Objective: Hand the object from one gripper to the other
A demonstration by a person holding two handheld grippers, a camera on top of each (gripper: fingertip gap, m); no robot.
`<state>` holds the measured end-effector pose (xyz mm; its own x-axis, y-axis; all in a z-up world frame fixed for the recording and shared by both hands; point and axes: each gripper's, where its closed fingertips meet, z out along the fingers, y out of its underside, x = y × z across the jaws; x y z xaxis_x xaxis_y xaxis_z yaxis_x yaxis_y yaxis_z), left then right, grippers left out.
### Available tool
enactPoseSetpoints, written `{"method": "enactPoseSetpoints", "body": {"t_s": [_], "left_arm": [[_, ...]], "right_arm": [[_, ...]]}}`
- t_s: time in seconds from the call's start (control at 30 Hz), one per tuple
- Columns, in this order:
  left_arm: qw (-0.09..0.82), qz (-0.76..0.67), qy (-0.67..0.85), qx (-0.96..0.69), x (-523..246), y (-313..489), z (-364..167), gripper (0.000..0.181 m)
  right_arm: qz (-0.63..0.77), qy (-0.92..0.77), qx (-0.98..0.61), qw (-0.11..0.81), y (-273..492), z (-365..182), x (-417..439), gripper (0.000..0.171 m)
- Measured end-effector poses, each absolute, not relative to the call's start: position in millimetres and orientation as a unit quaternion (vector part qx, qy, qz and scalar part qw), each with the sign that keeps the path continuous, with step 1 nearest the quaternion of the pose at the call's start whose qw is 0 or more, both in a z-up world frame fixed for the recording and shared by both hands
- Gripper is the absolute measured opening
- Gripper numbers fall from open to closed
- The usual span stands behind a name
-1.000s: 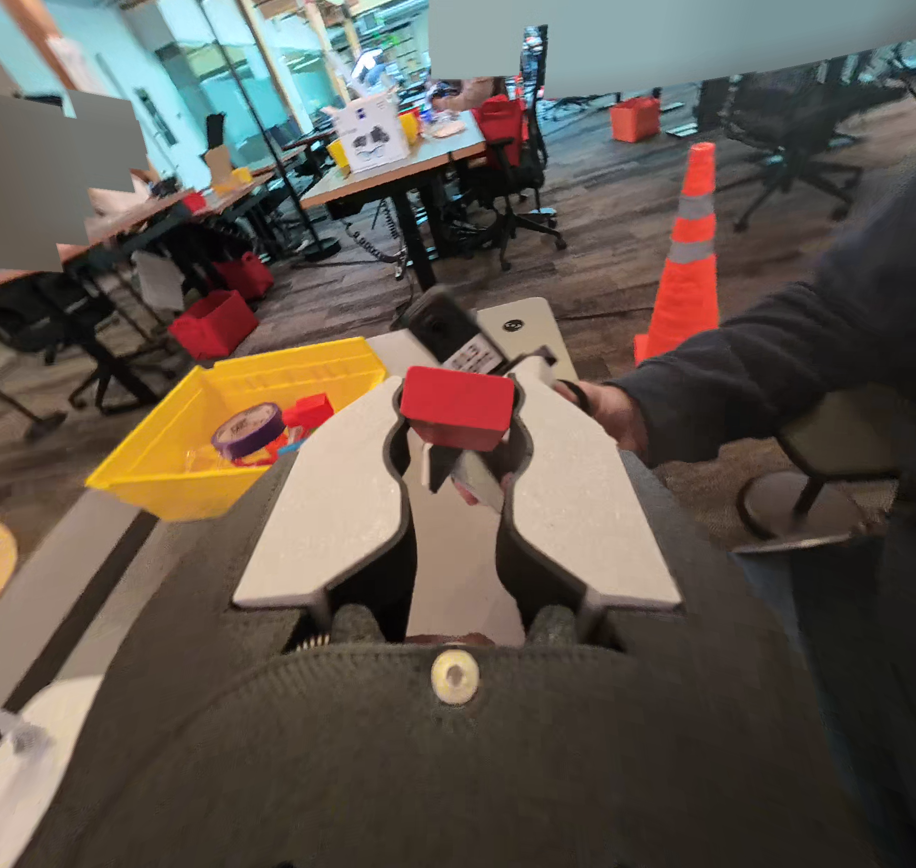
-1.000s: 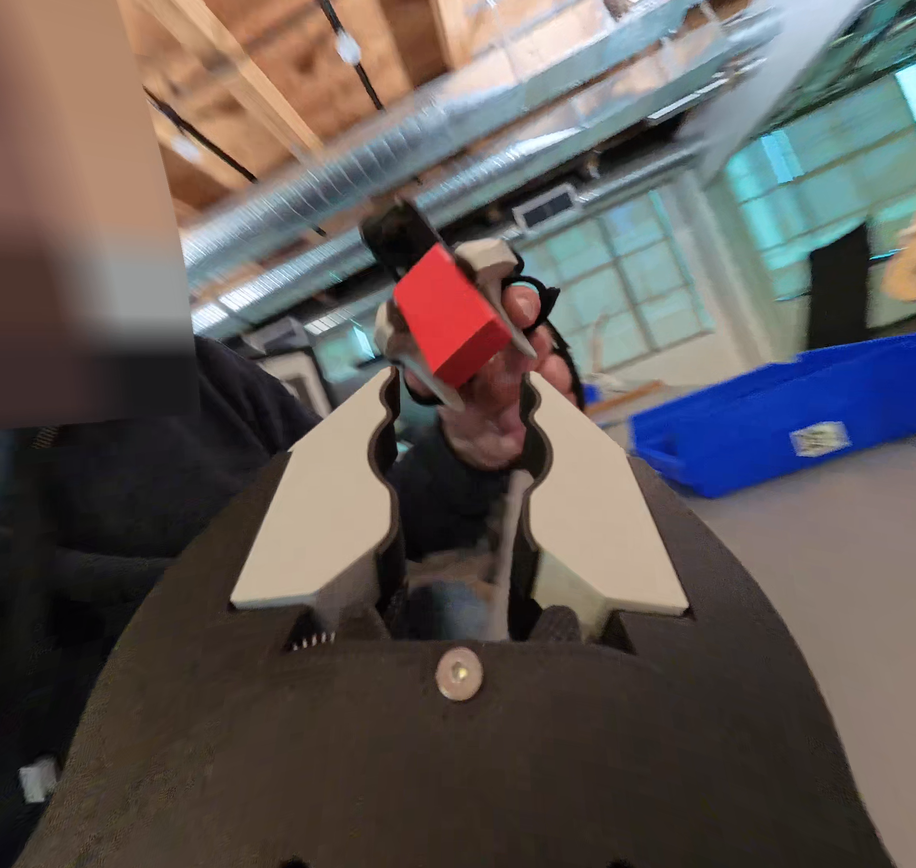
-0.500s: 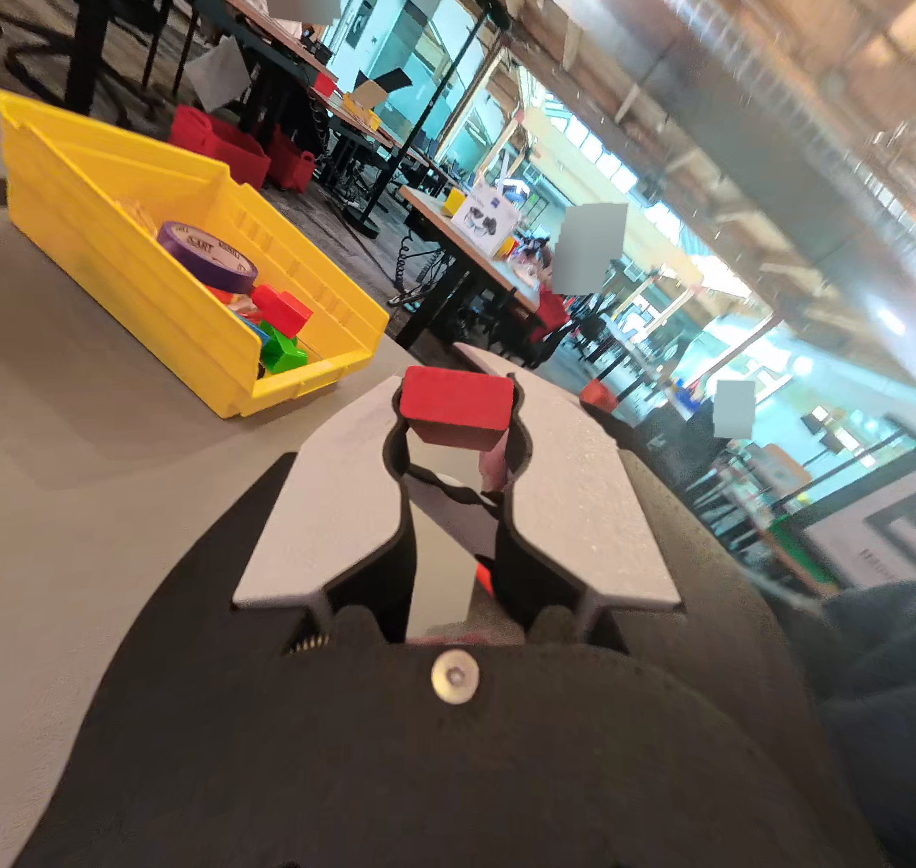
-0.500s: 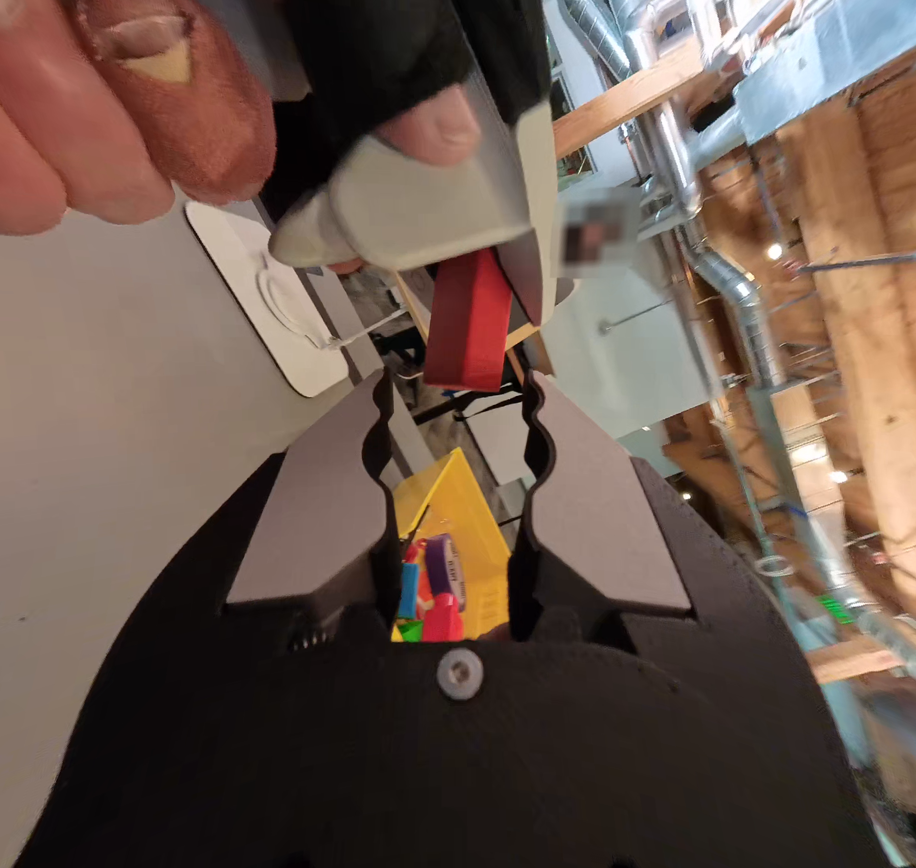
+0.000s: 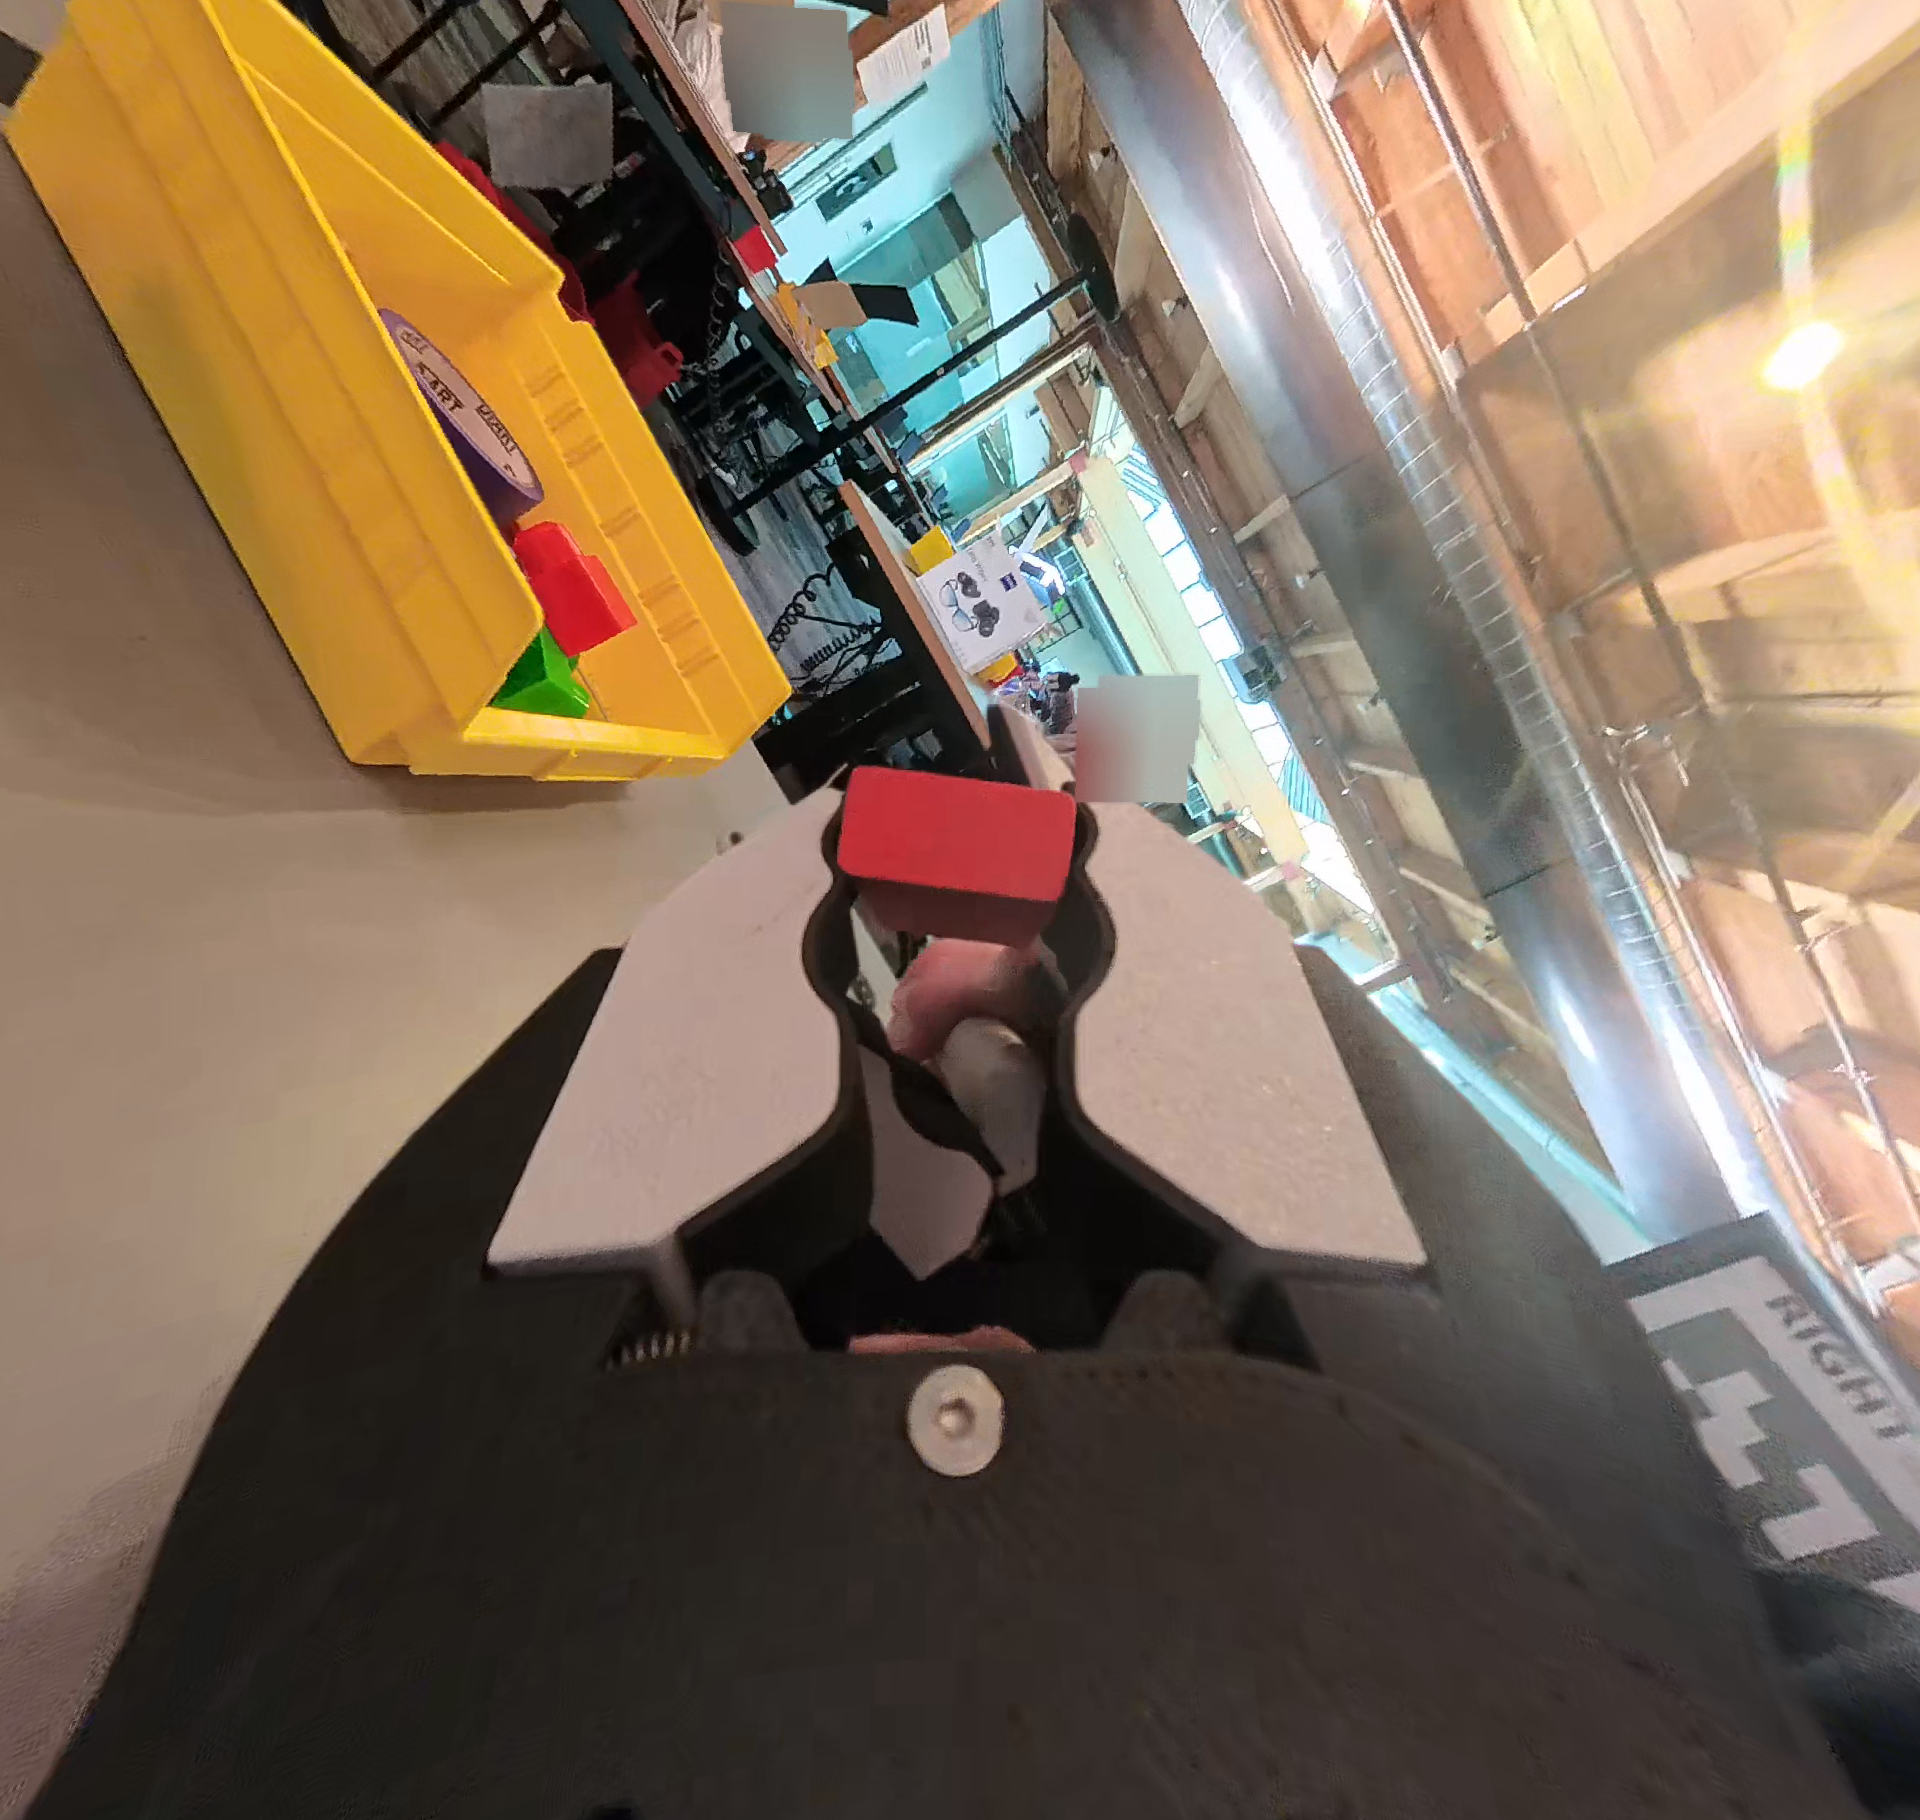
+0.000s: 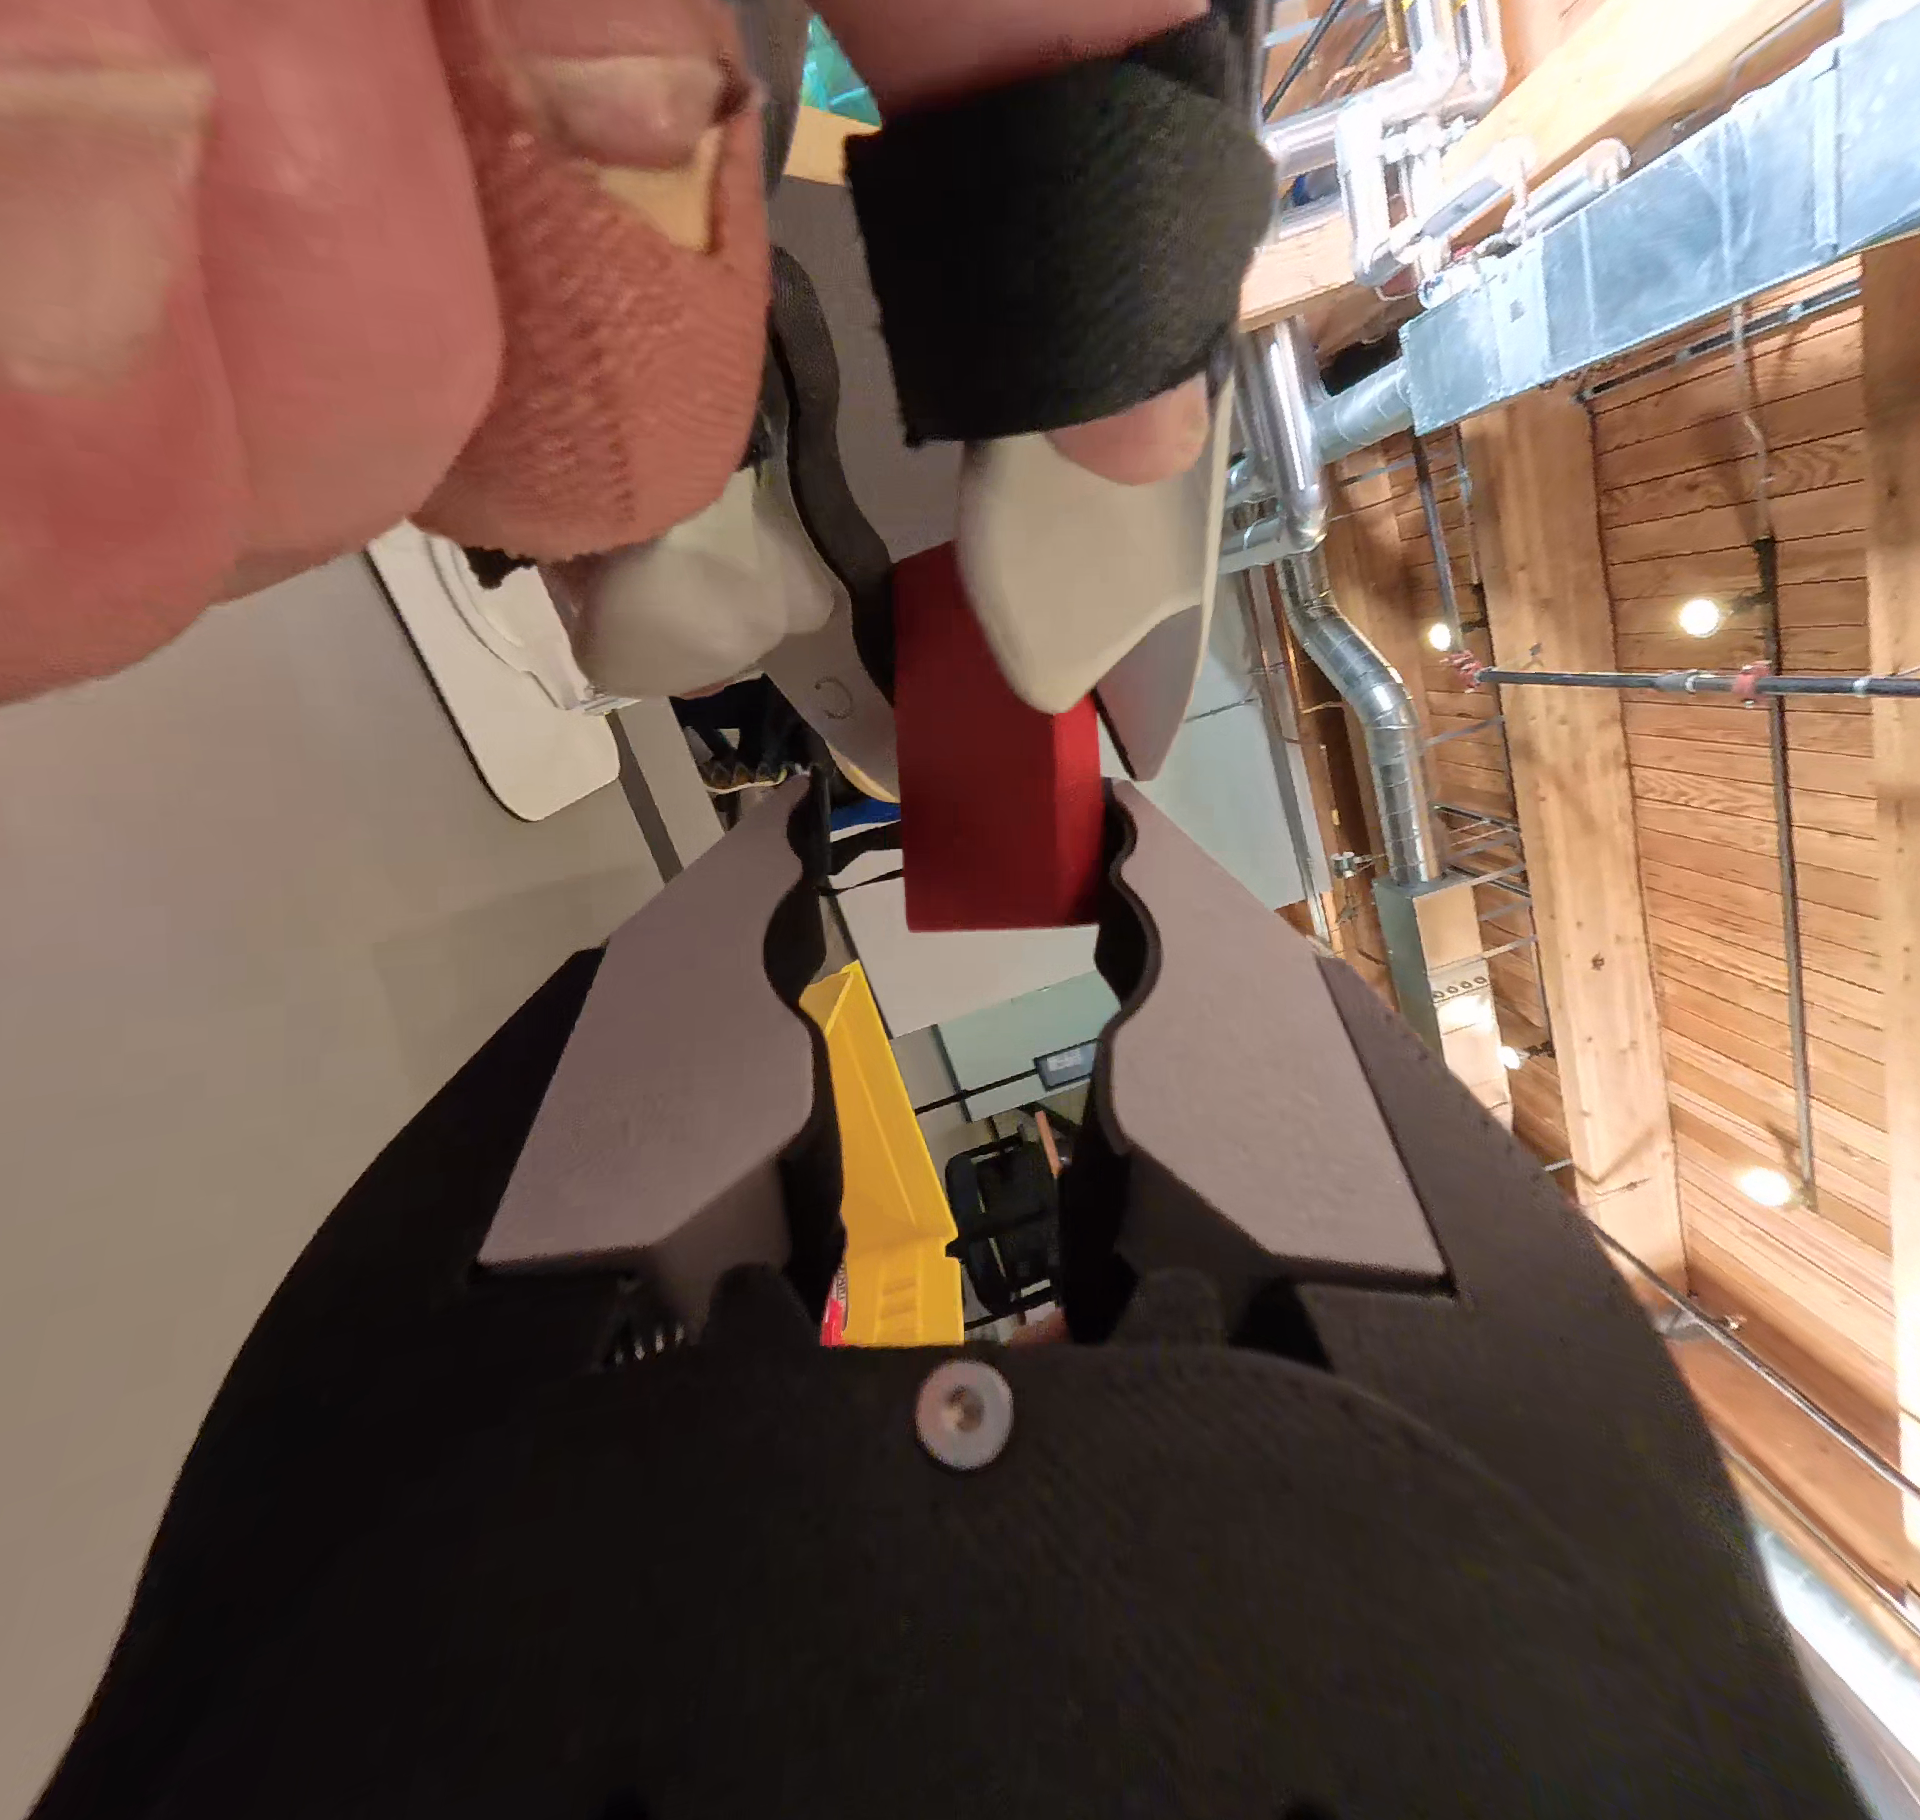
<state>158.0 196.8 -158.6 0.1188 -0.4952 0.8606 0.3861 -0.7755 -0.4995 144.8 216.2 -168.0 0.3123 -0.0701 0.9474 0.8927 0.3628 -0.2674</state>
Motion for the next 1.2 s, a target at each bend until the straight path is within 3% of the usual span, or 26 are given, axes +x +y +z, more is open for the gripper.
{"method": "enactPoseSetpoints", "body": {"t_s": [0.27,0.63,0.93,1.2], "left_arm": [[0.324,-0.670,-0.001,-0.668,155,201,-164,0.036],[0.338,-0.663,0.039,-0.667,159,194,-166,0.036],[0.413,-0.607,0.116,-0.669,151,190,-167,0.036],[0.547,-0.495,0.318,-0.595,138,177,-148,0.052]], "right_arm": [[-0.334,-0.484,-0.440,0.678,220,-172,145,0.032],[-0.242,-0.515,-0.496,0.656,216,-182,149,0.031],[-0.024,-0.519,-0.585,0.623,205,-191,146,0.031],[0.366,-0.493,-0.606,0.505,164,-186,135,0.031]]}}
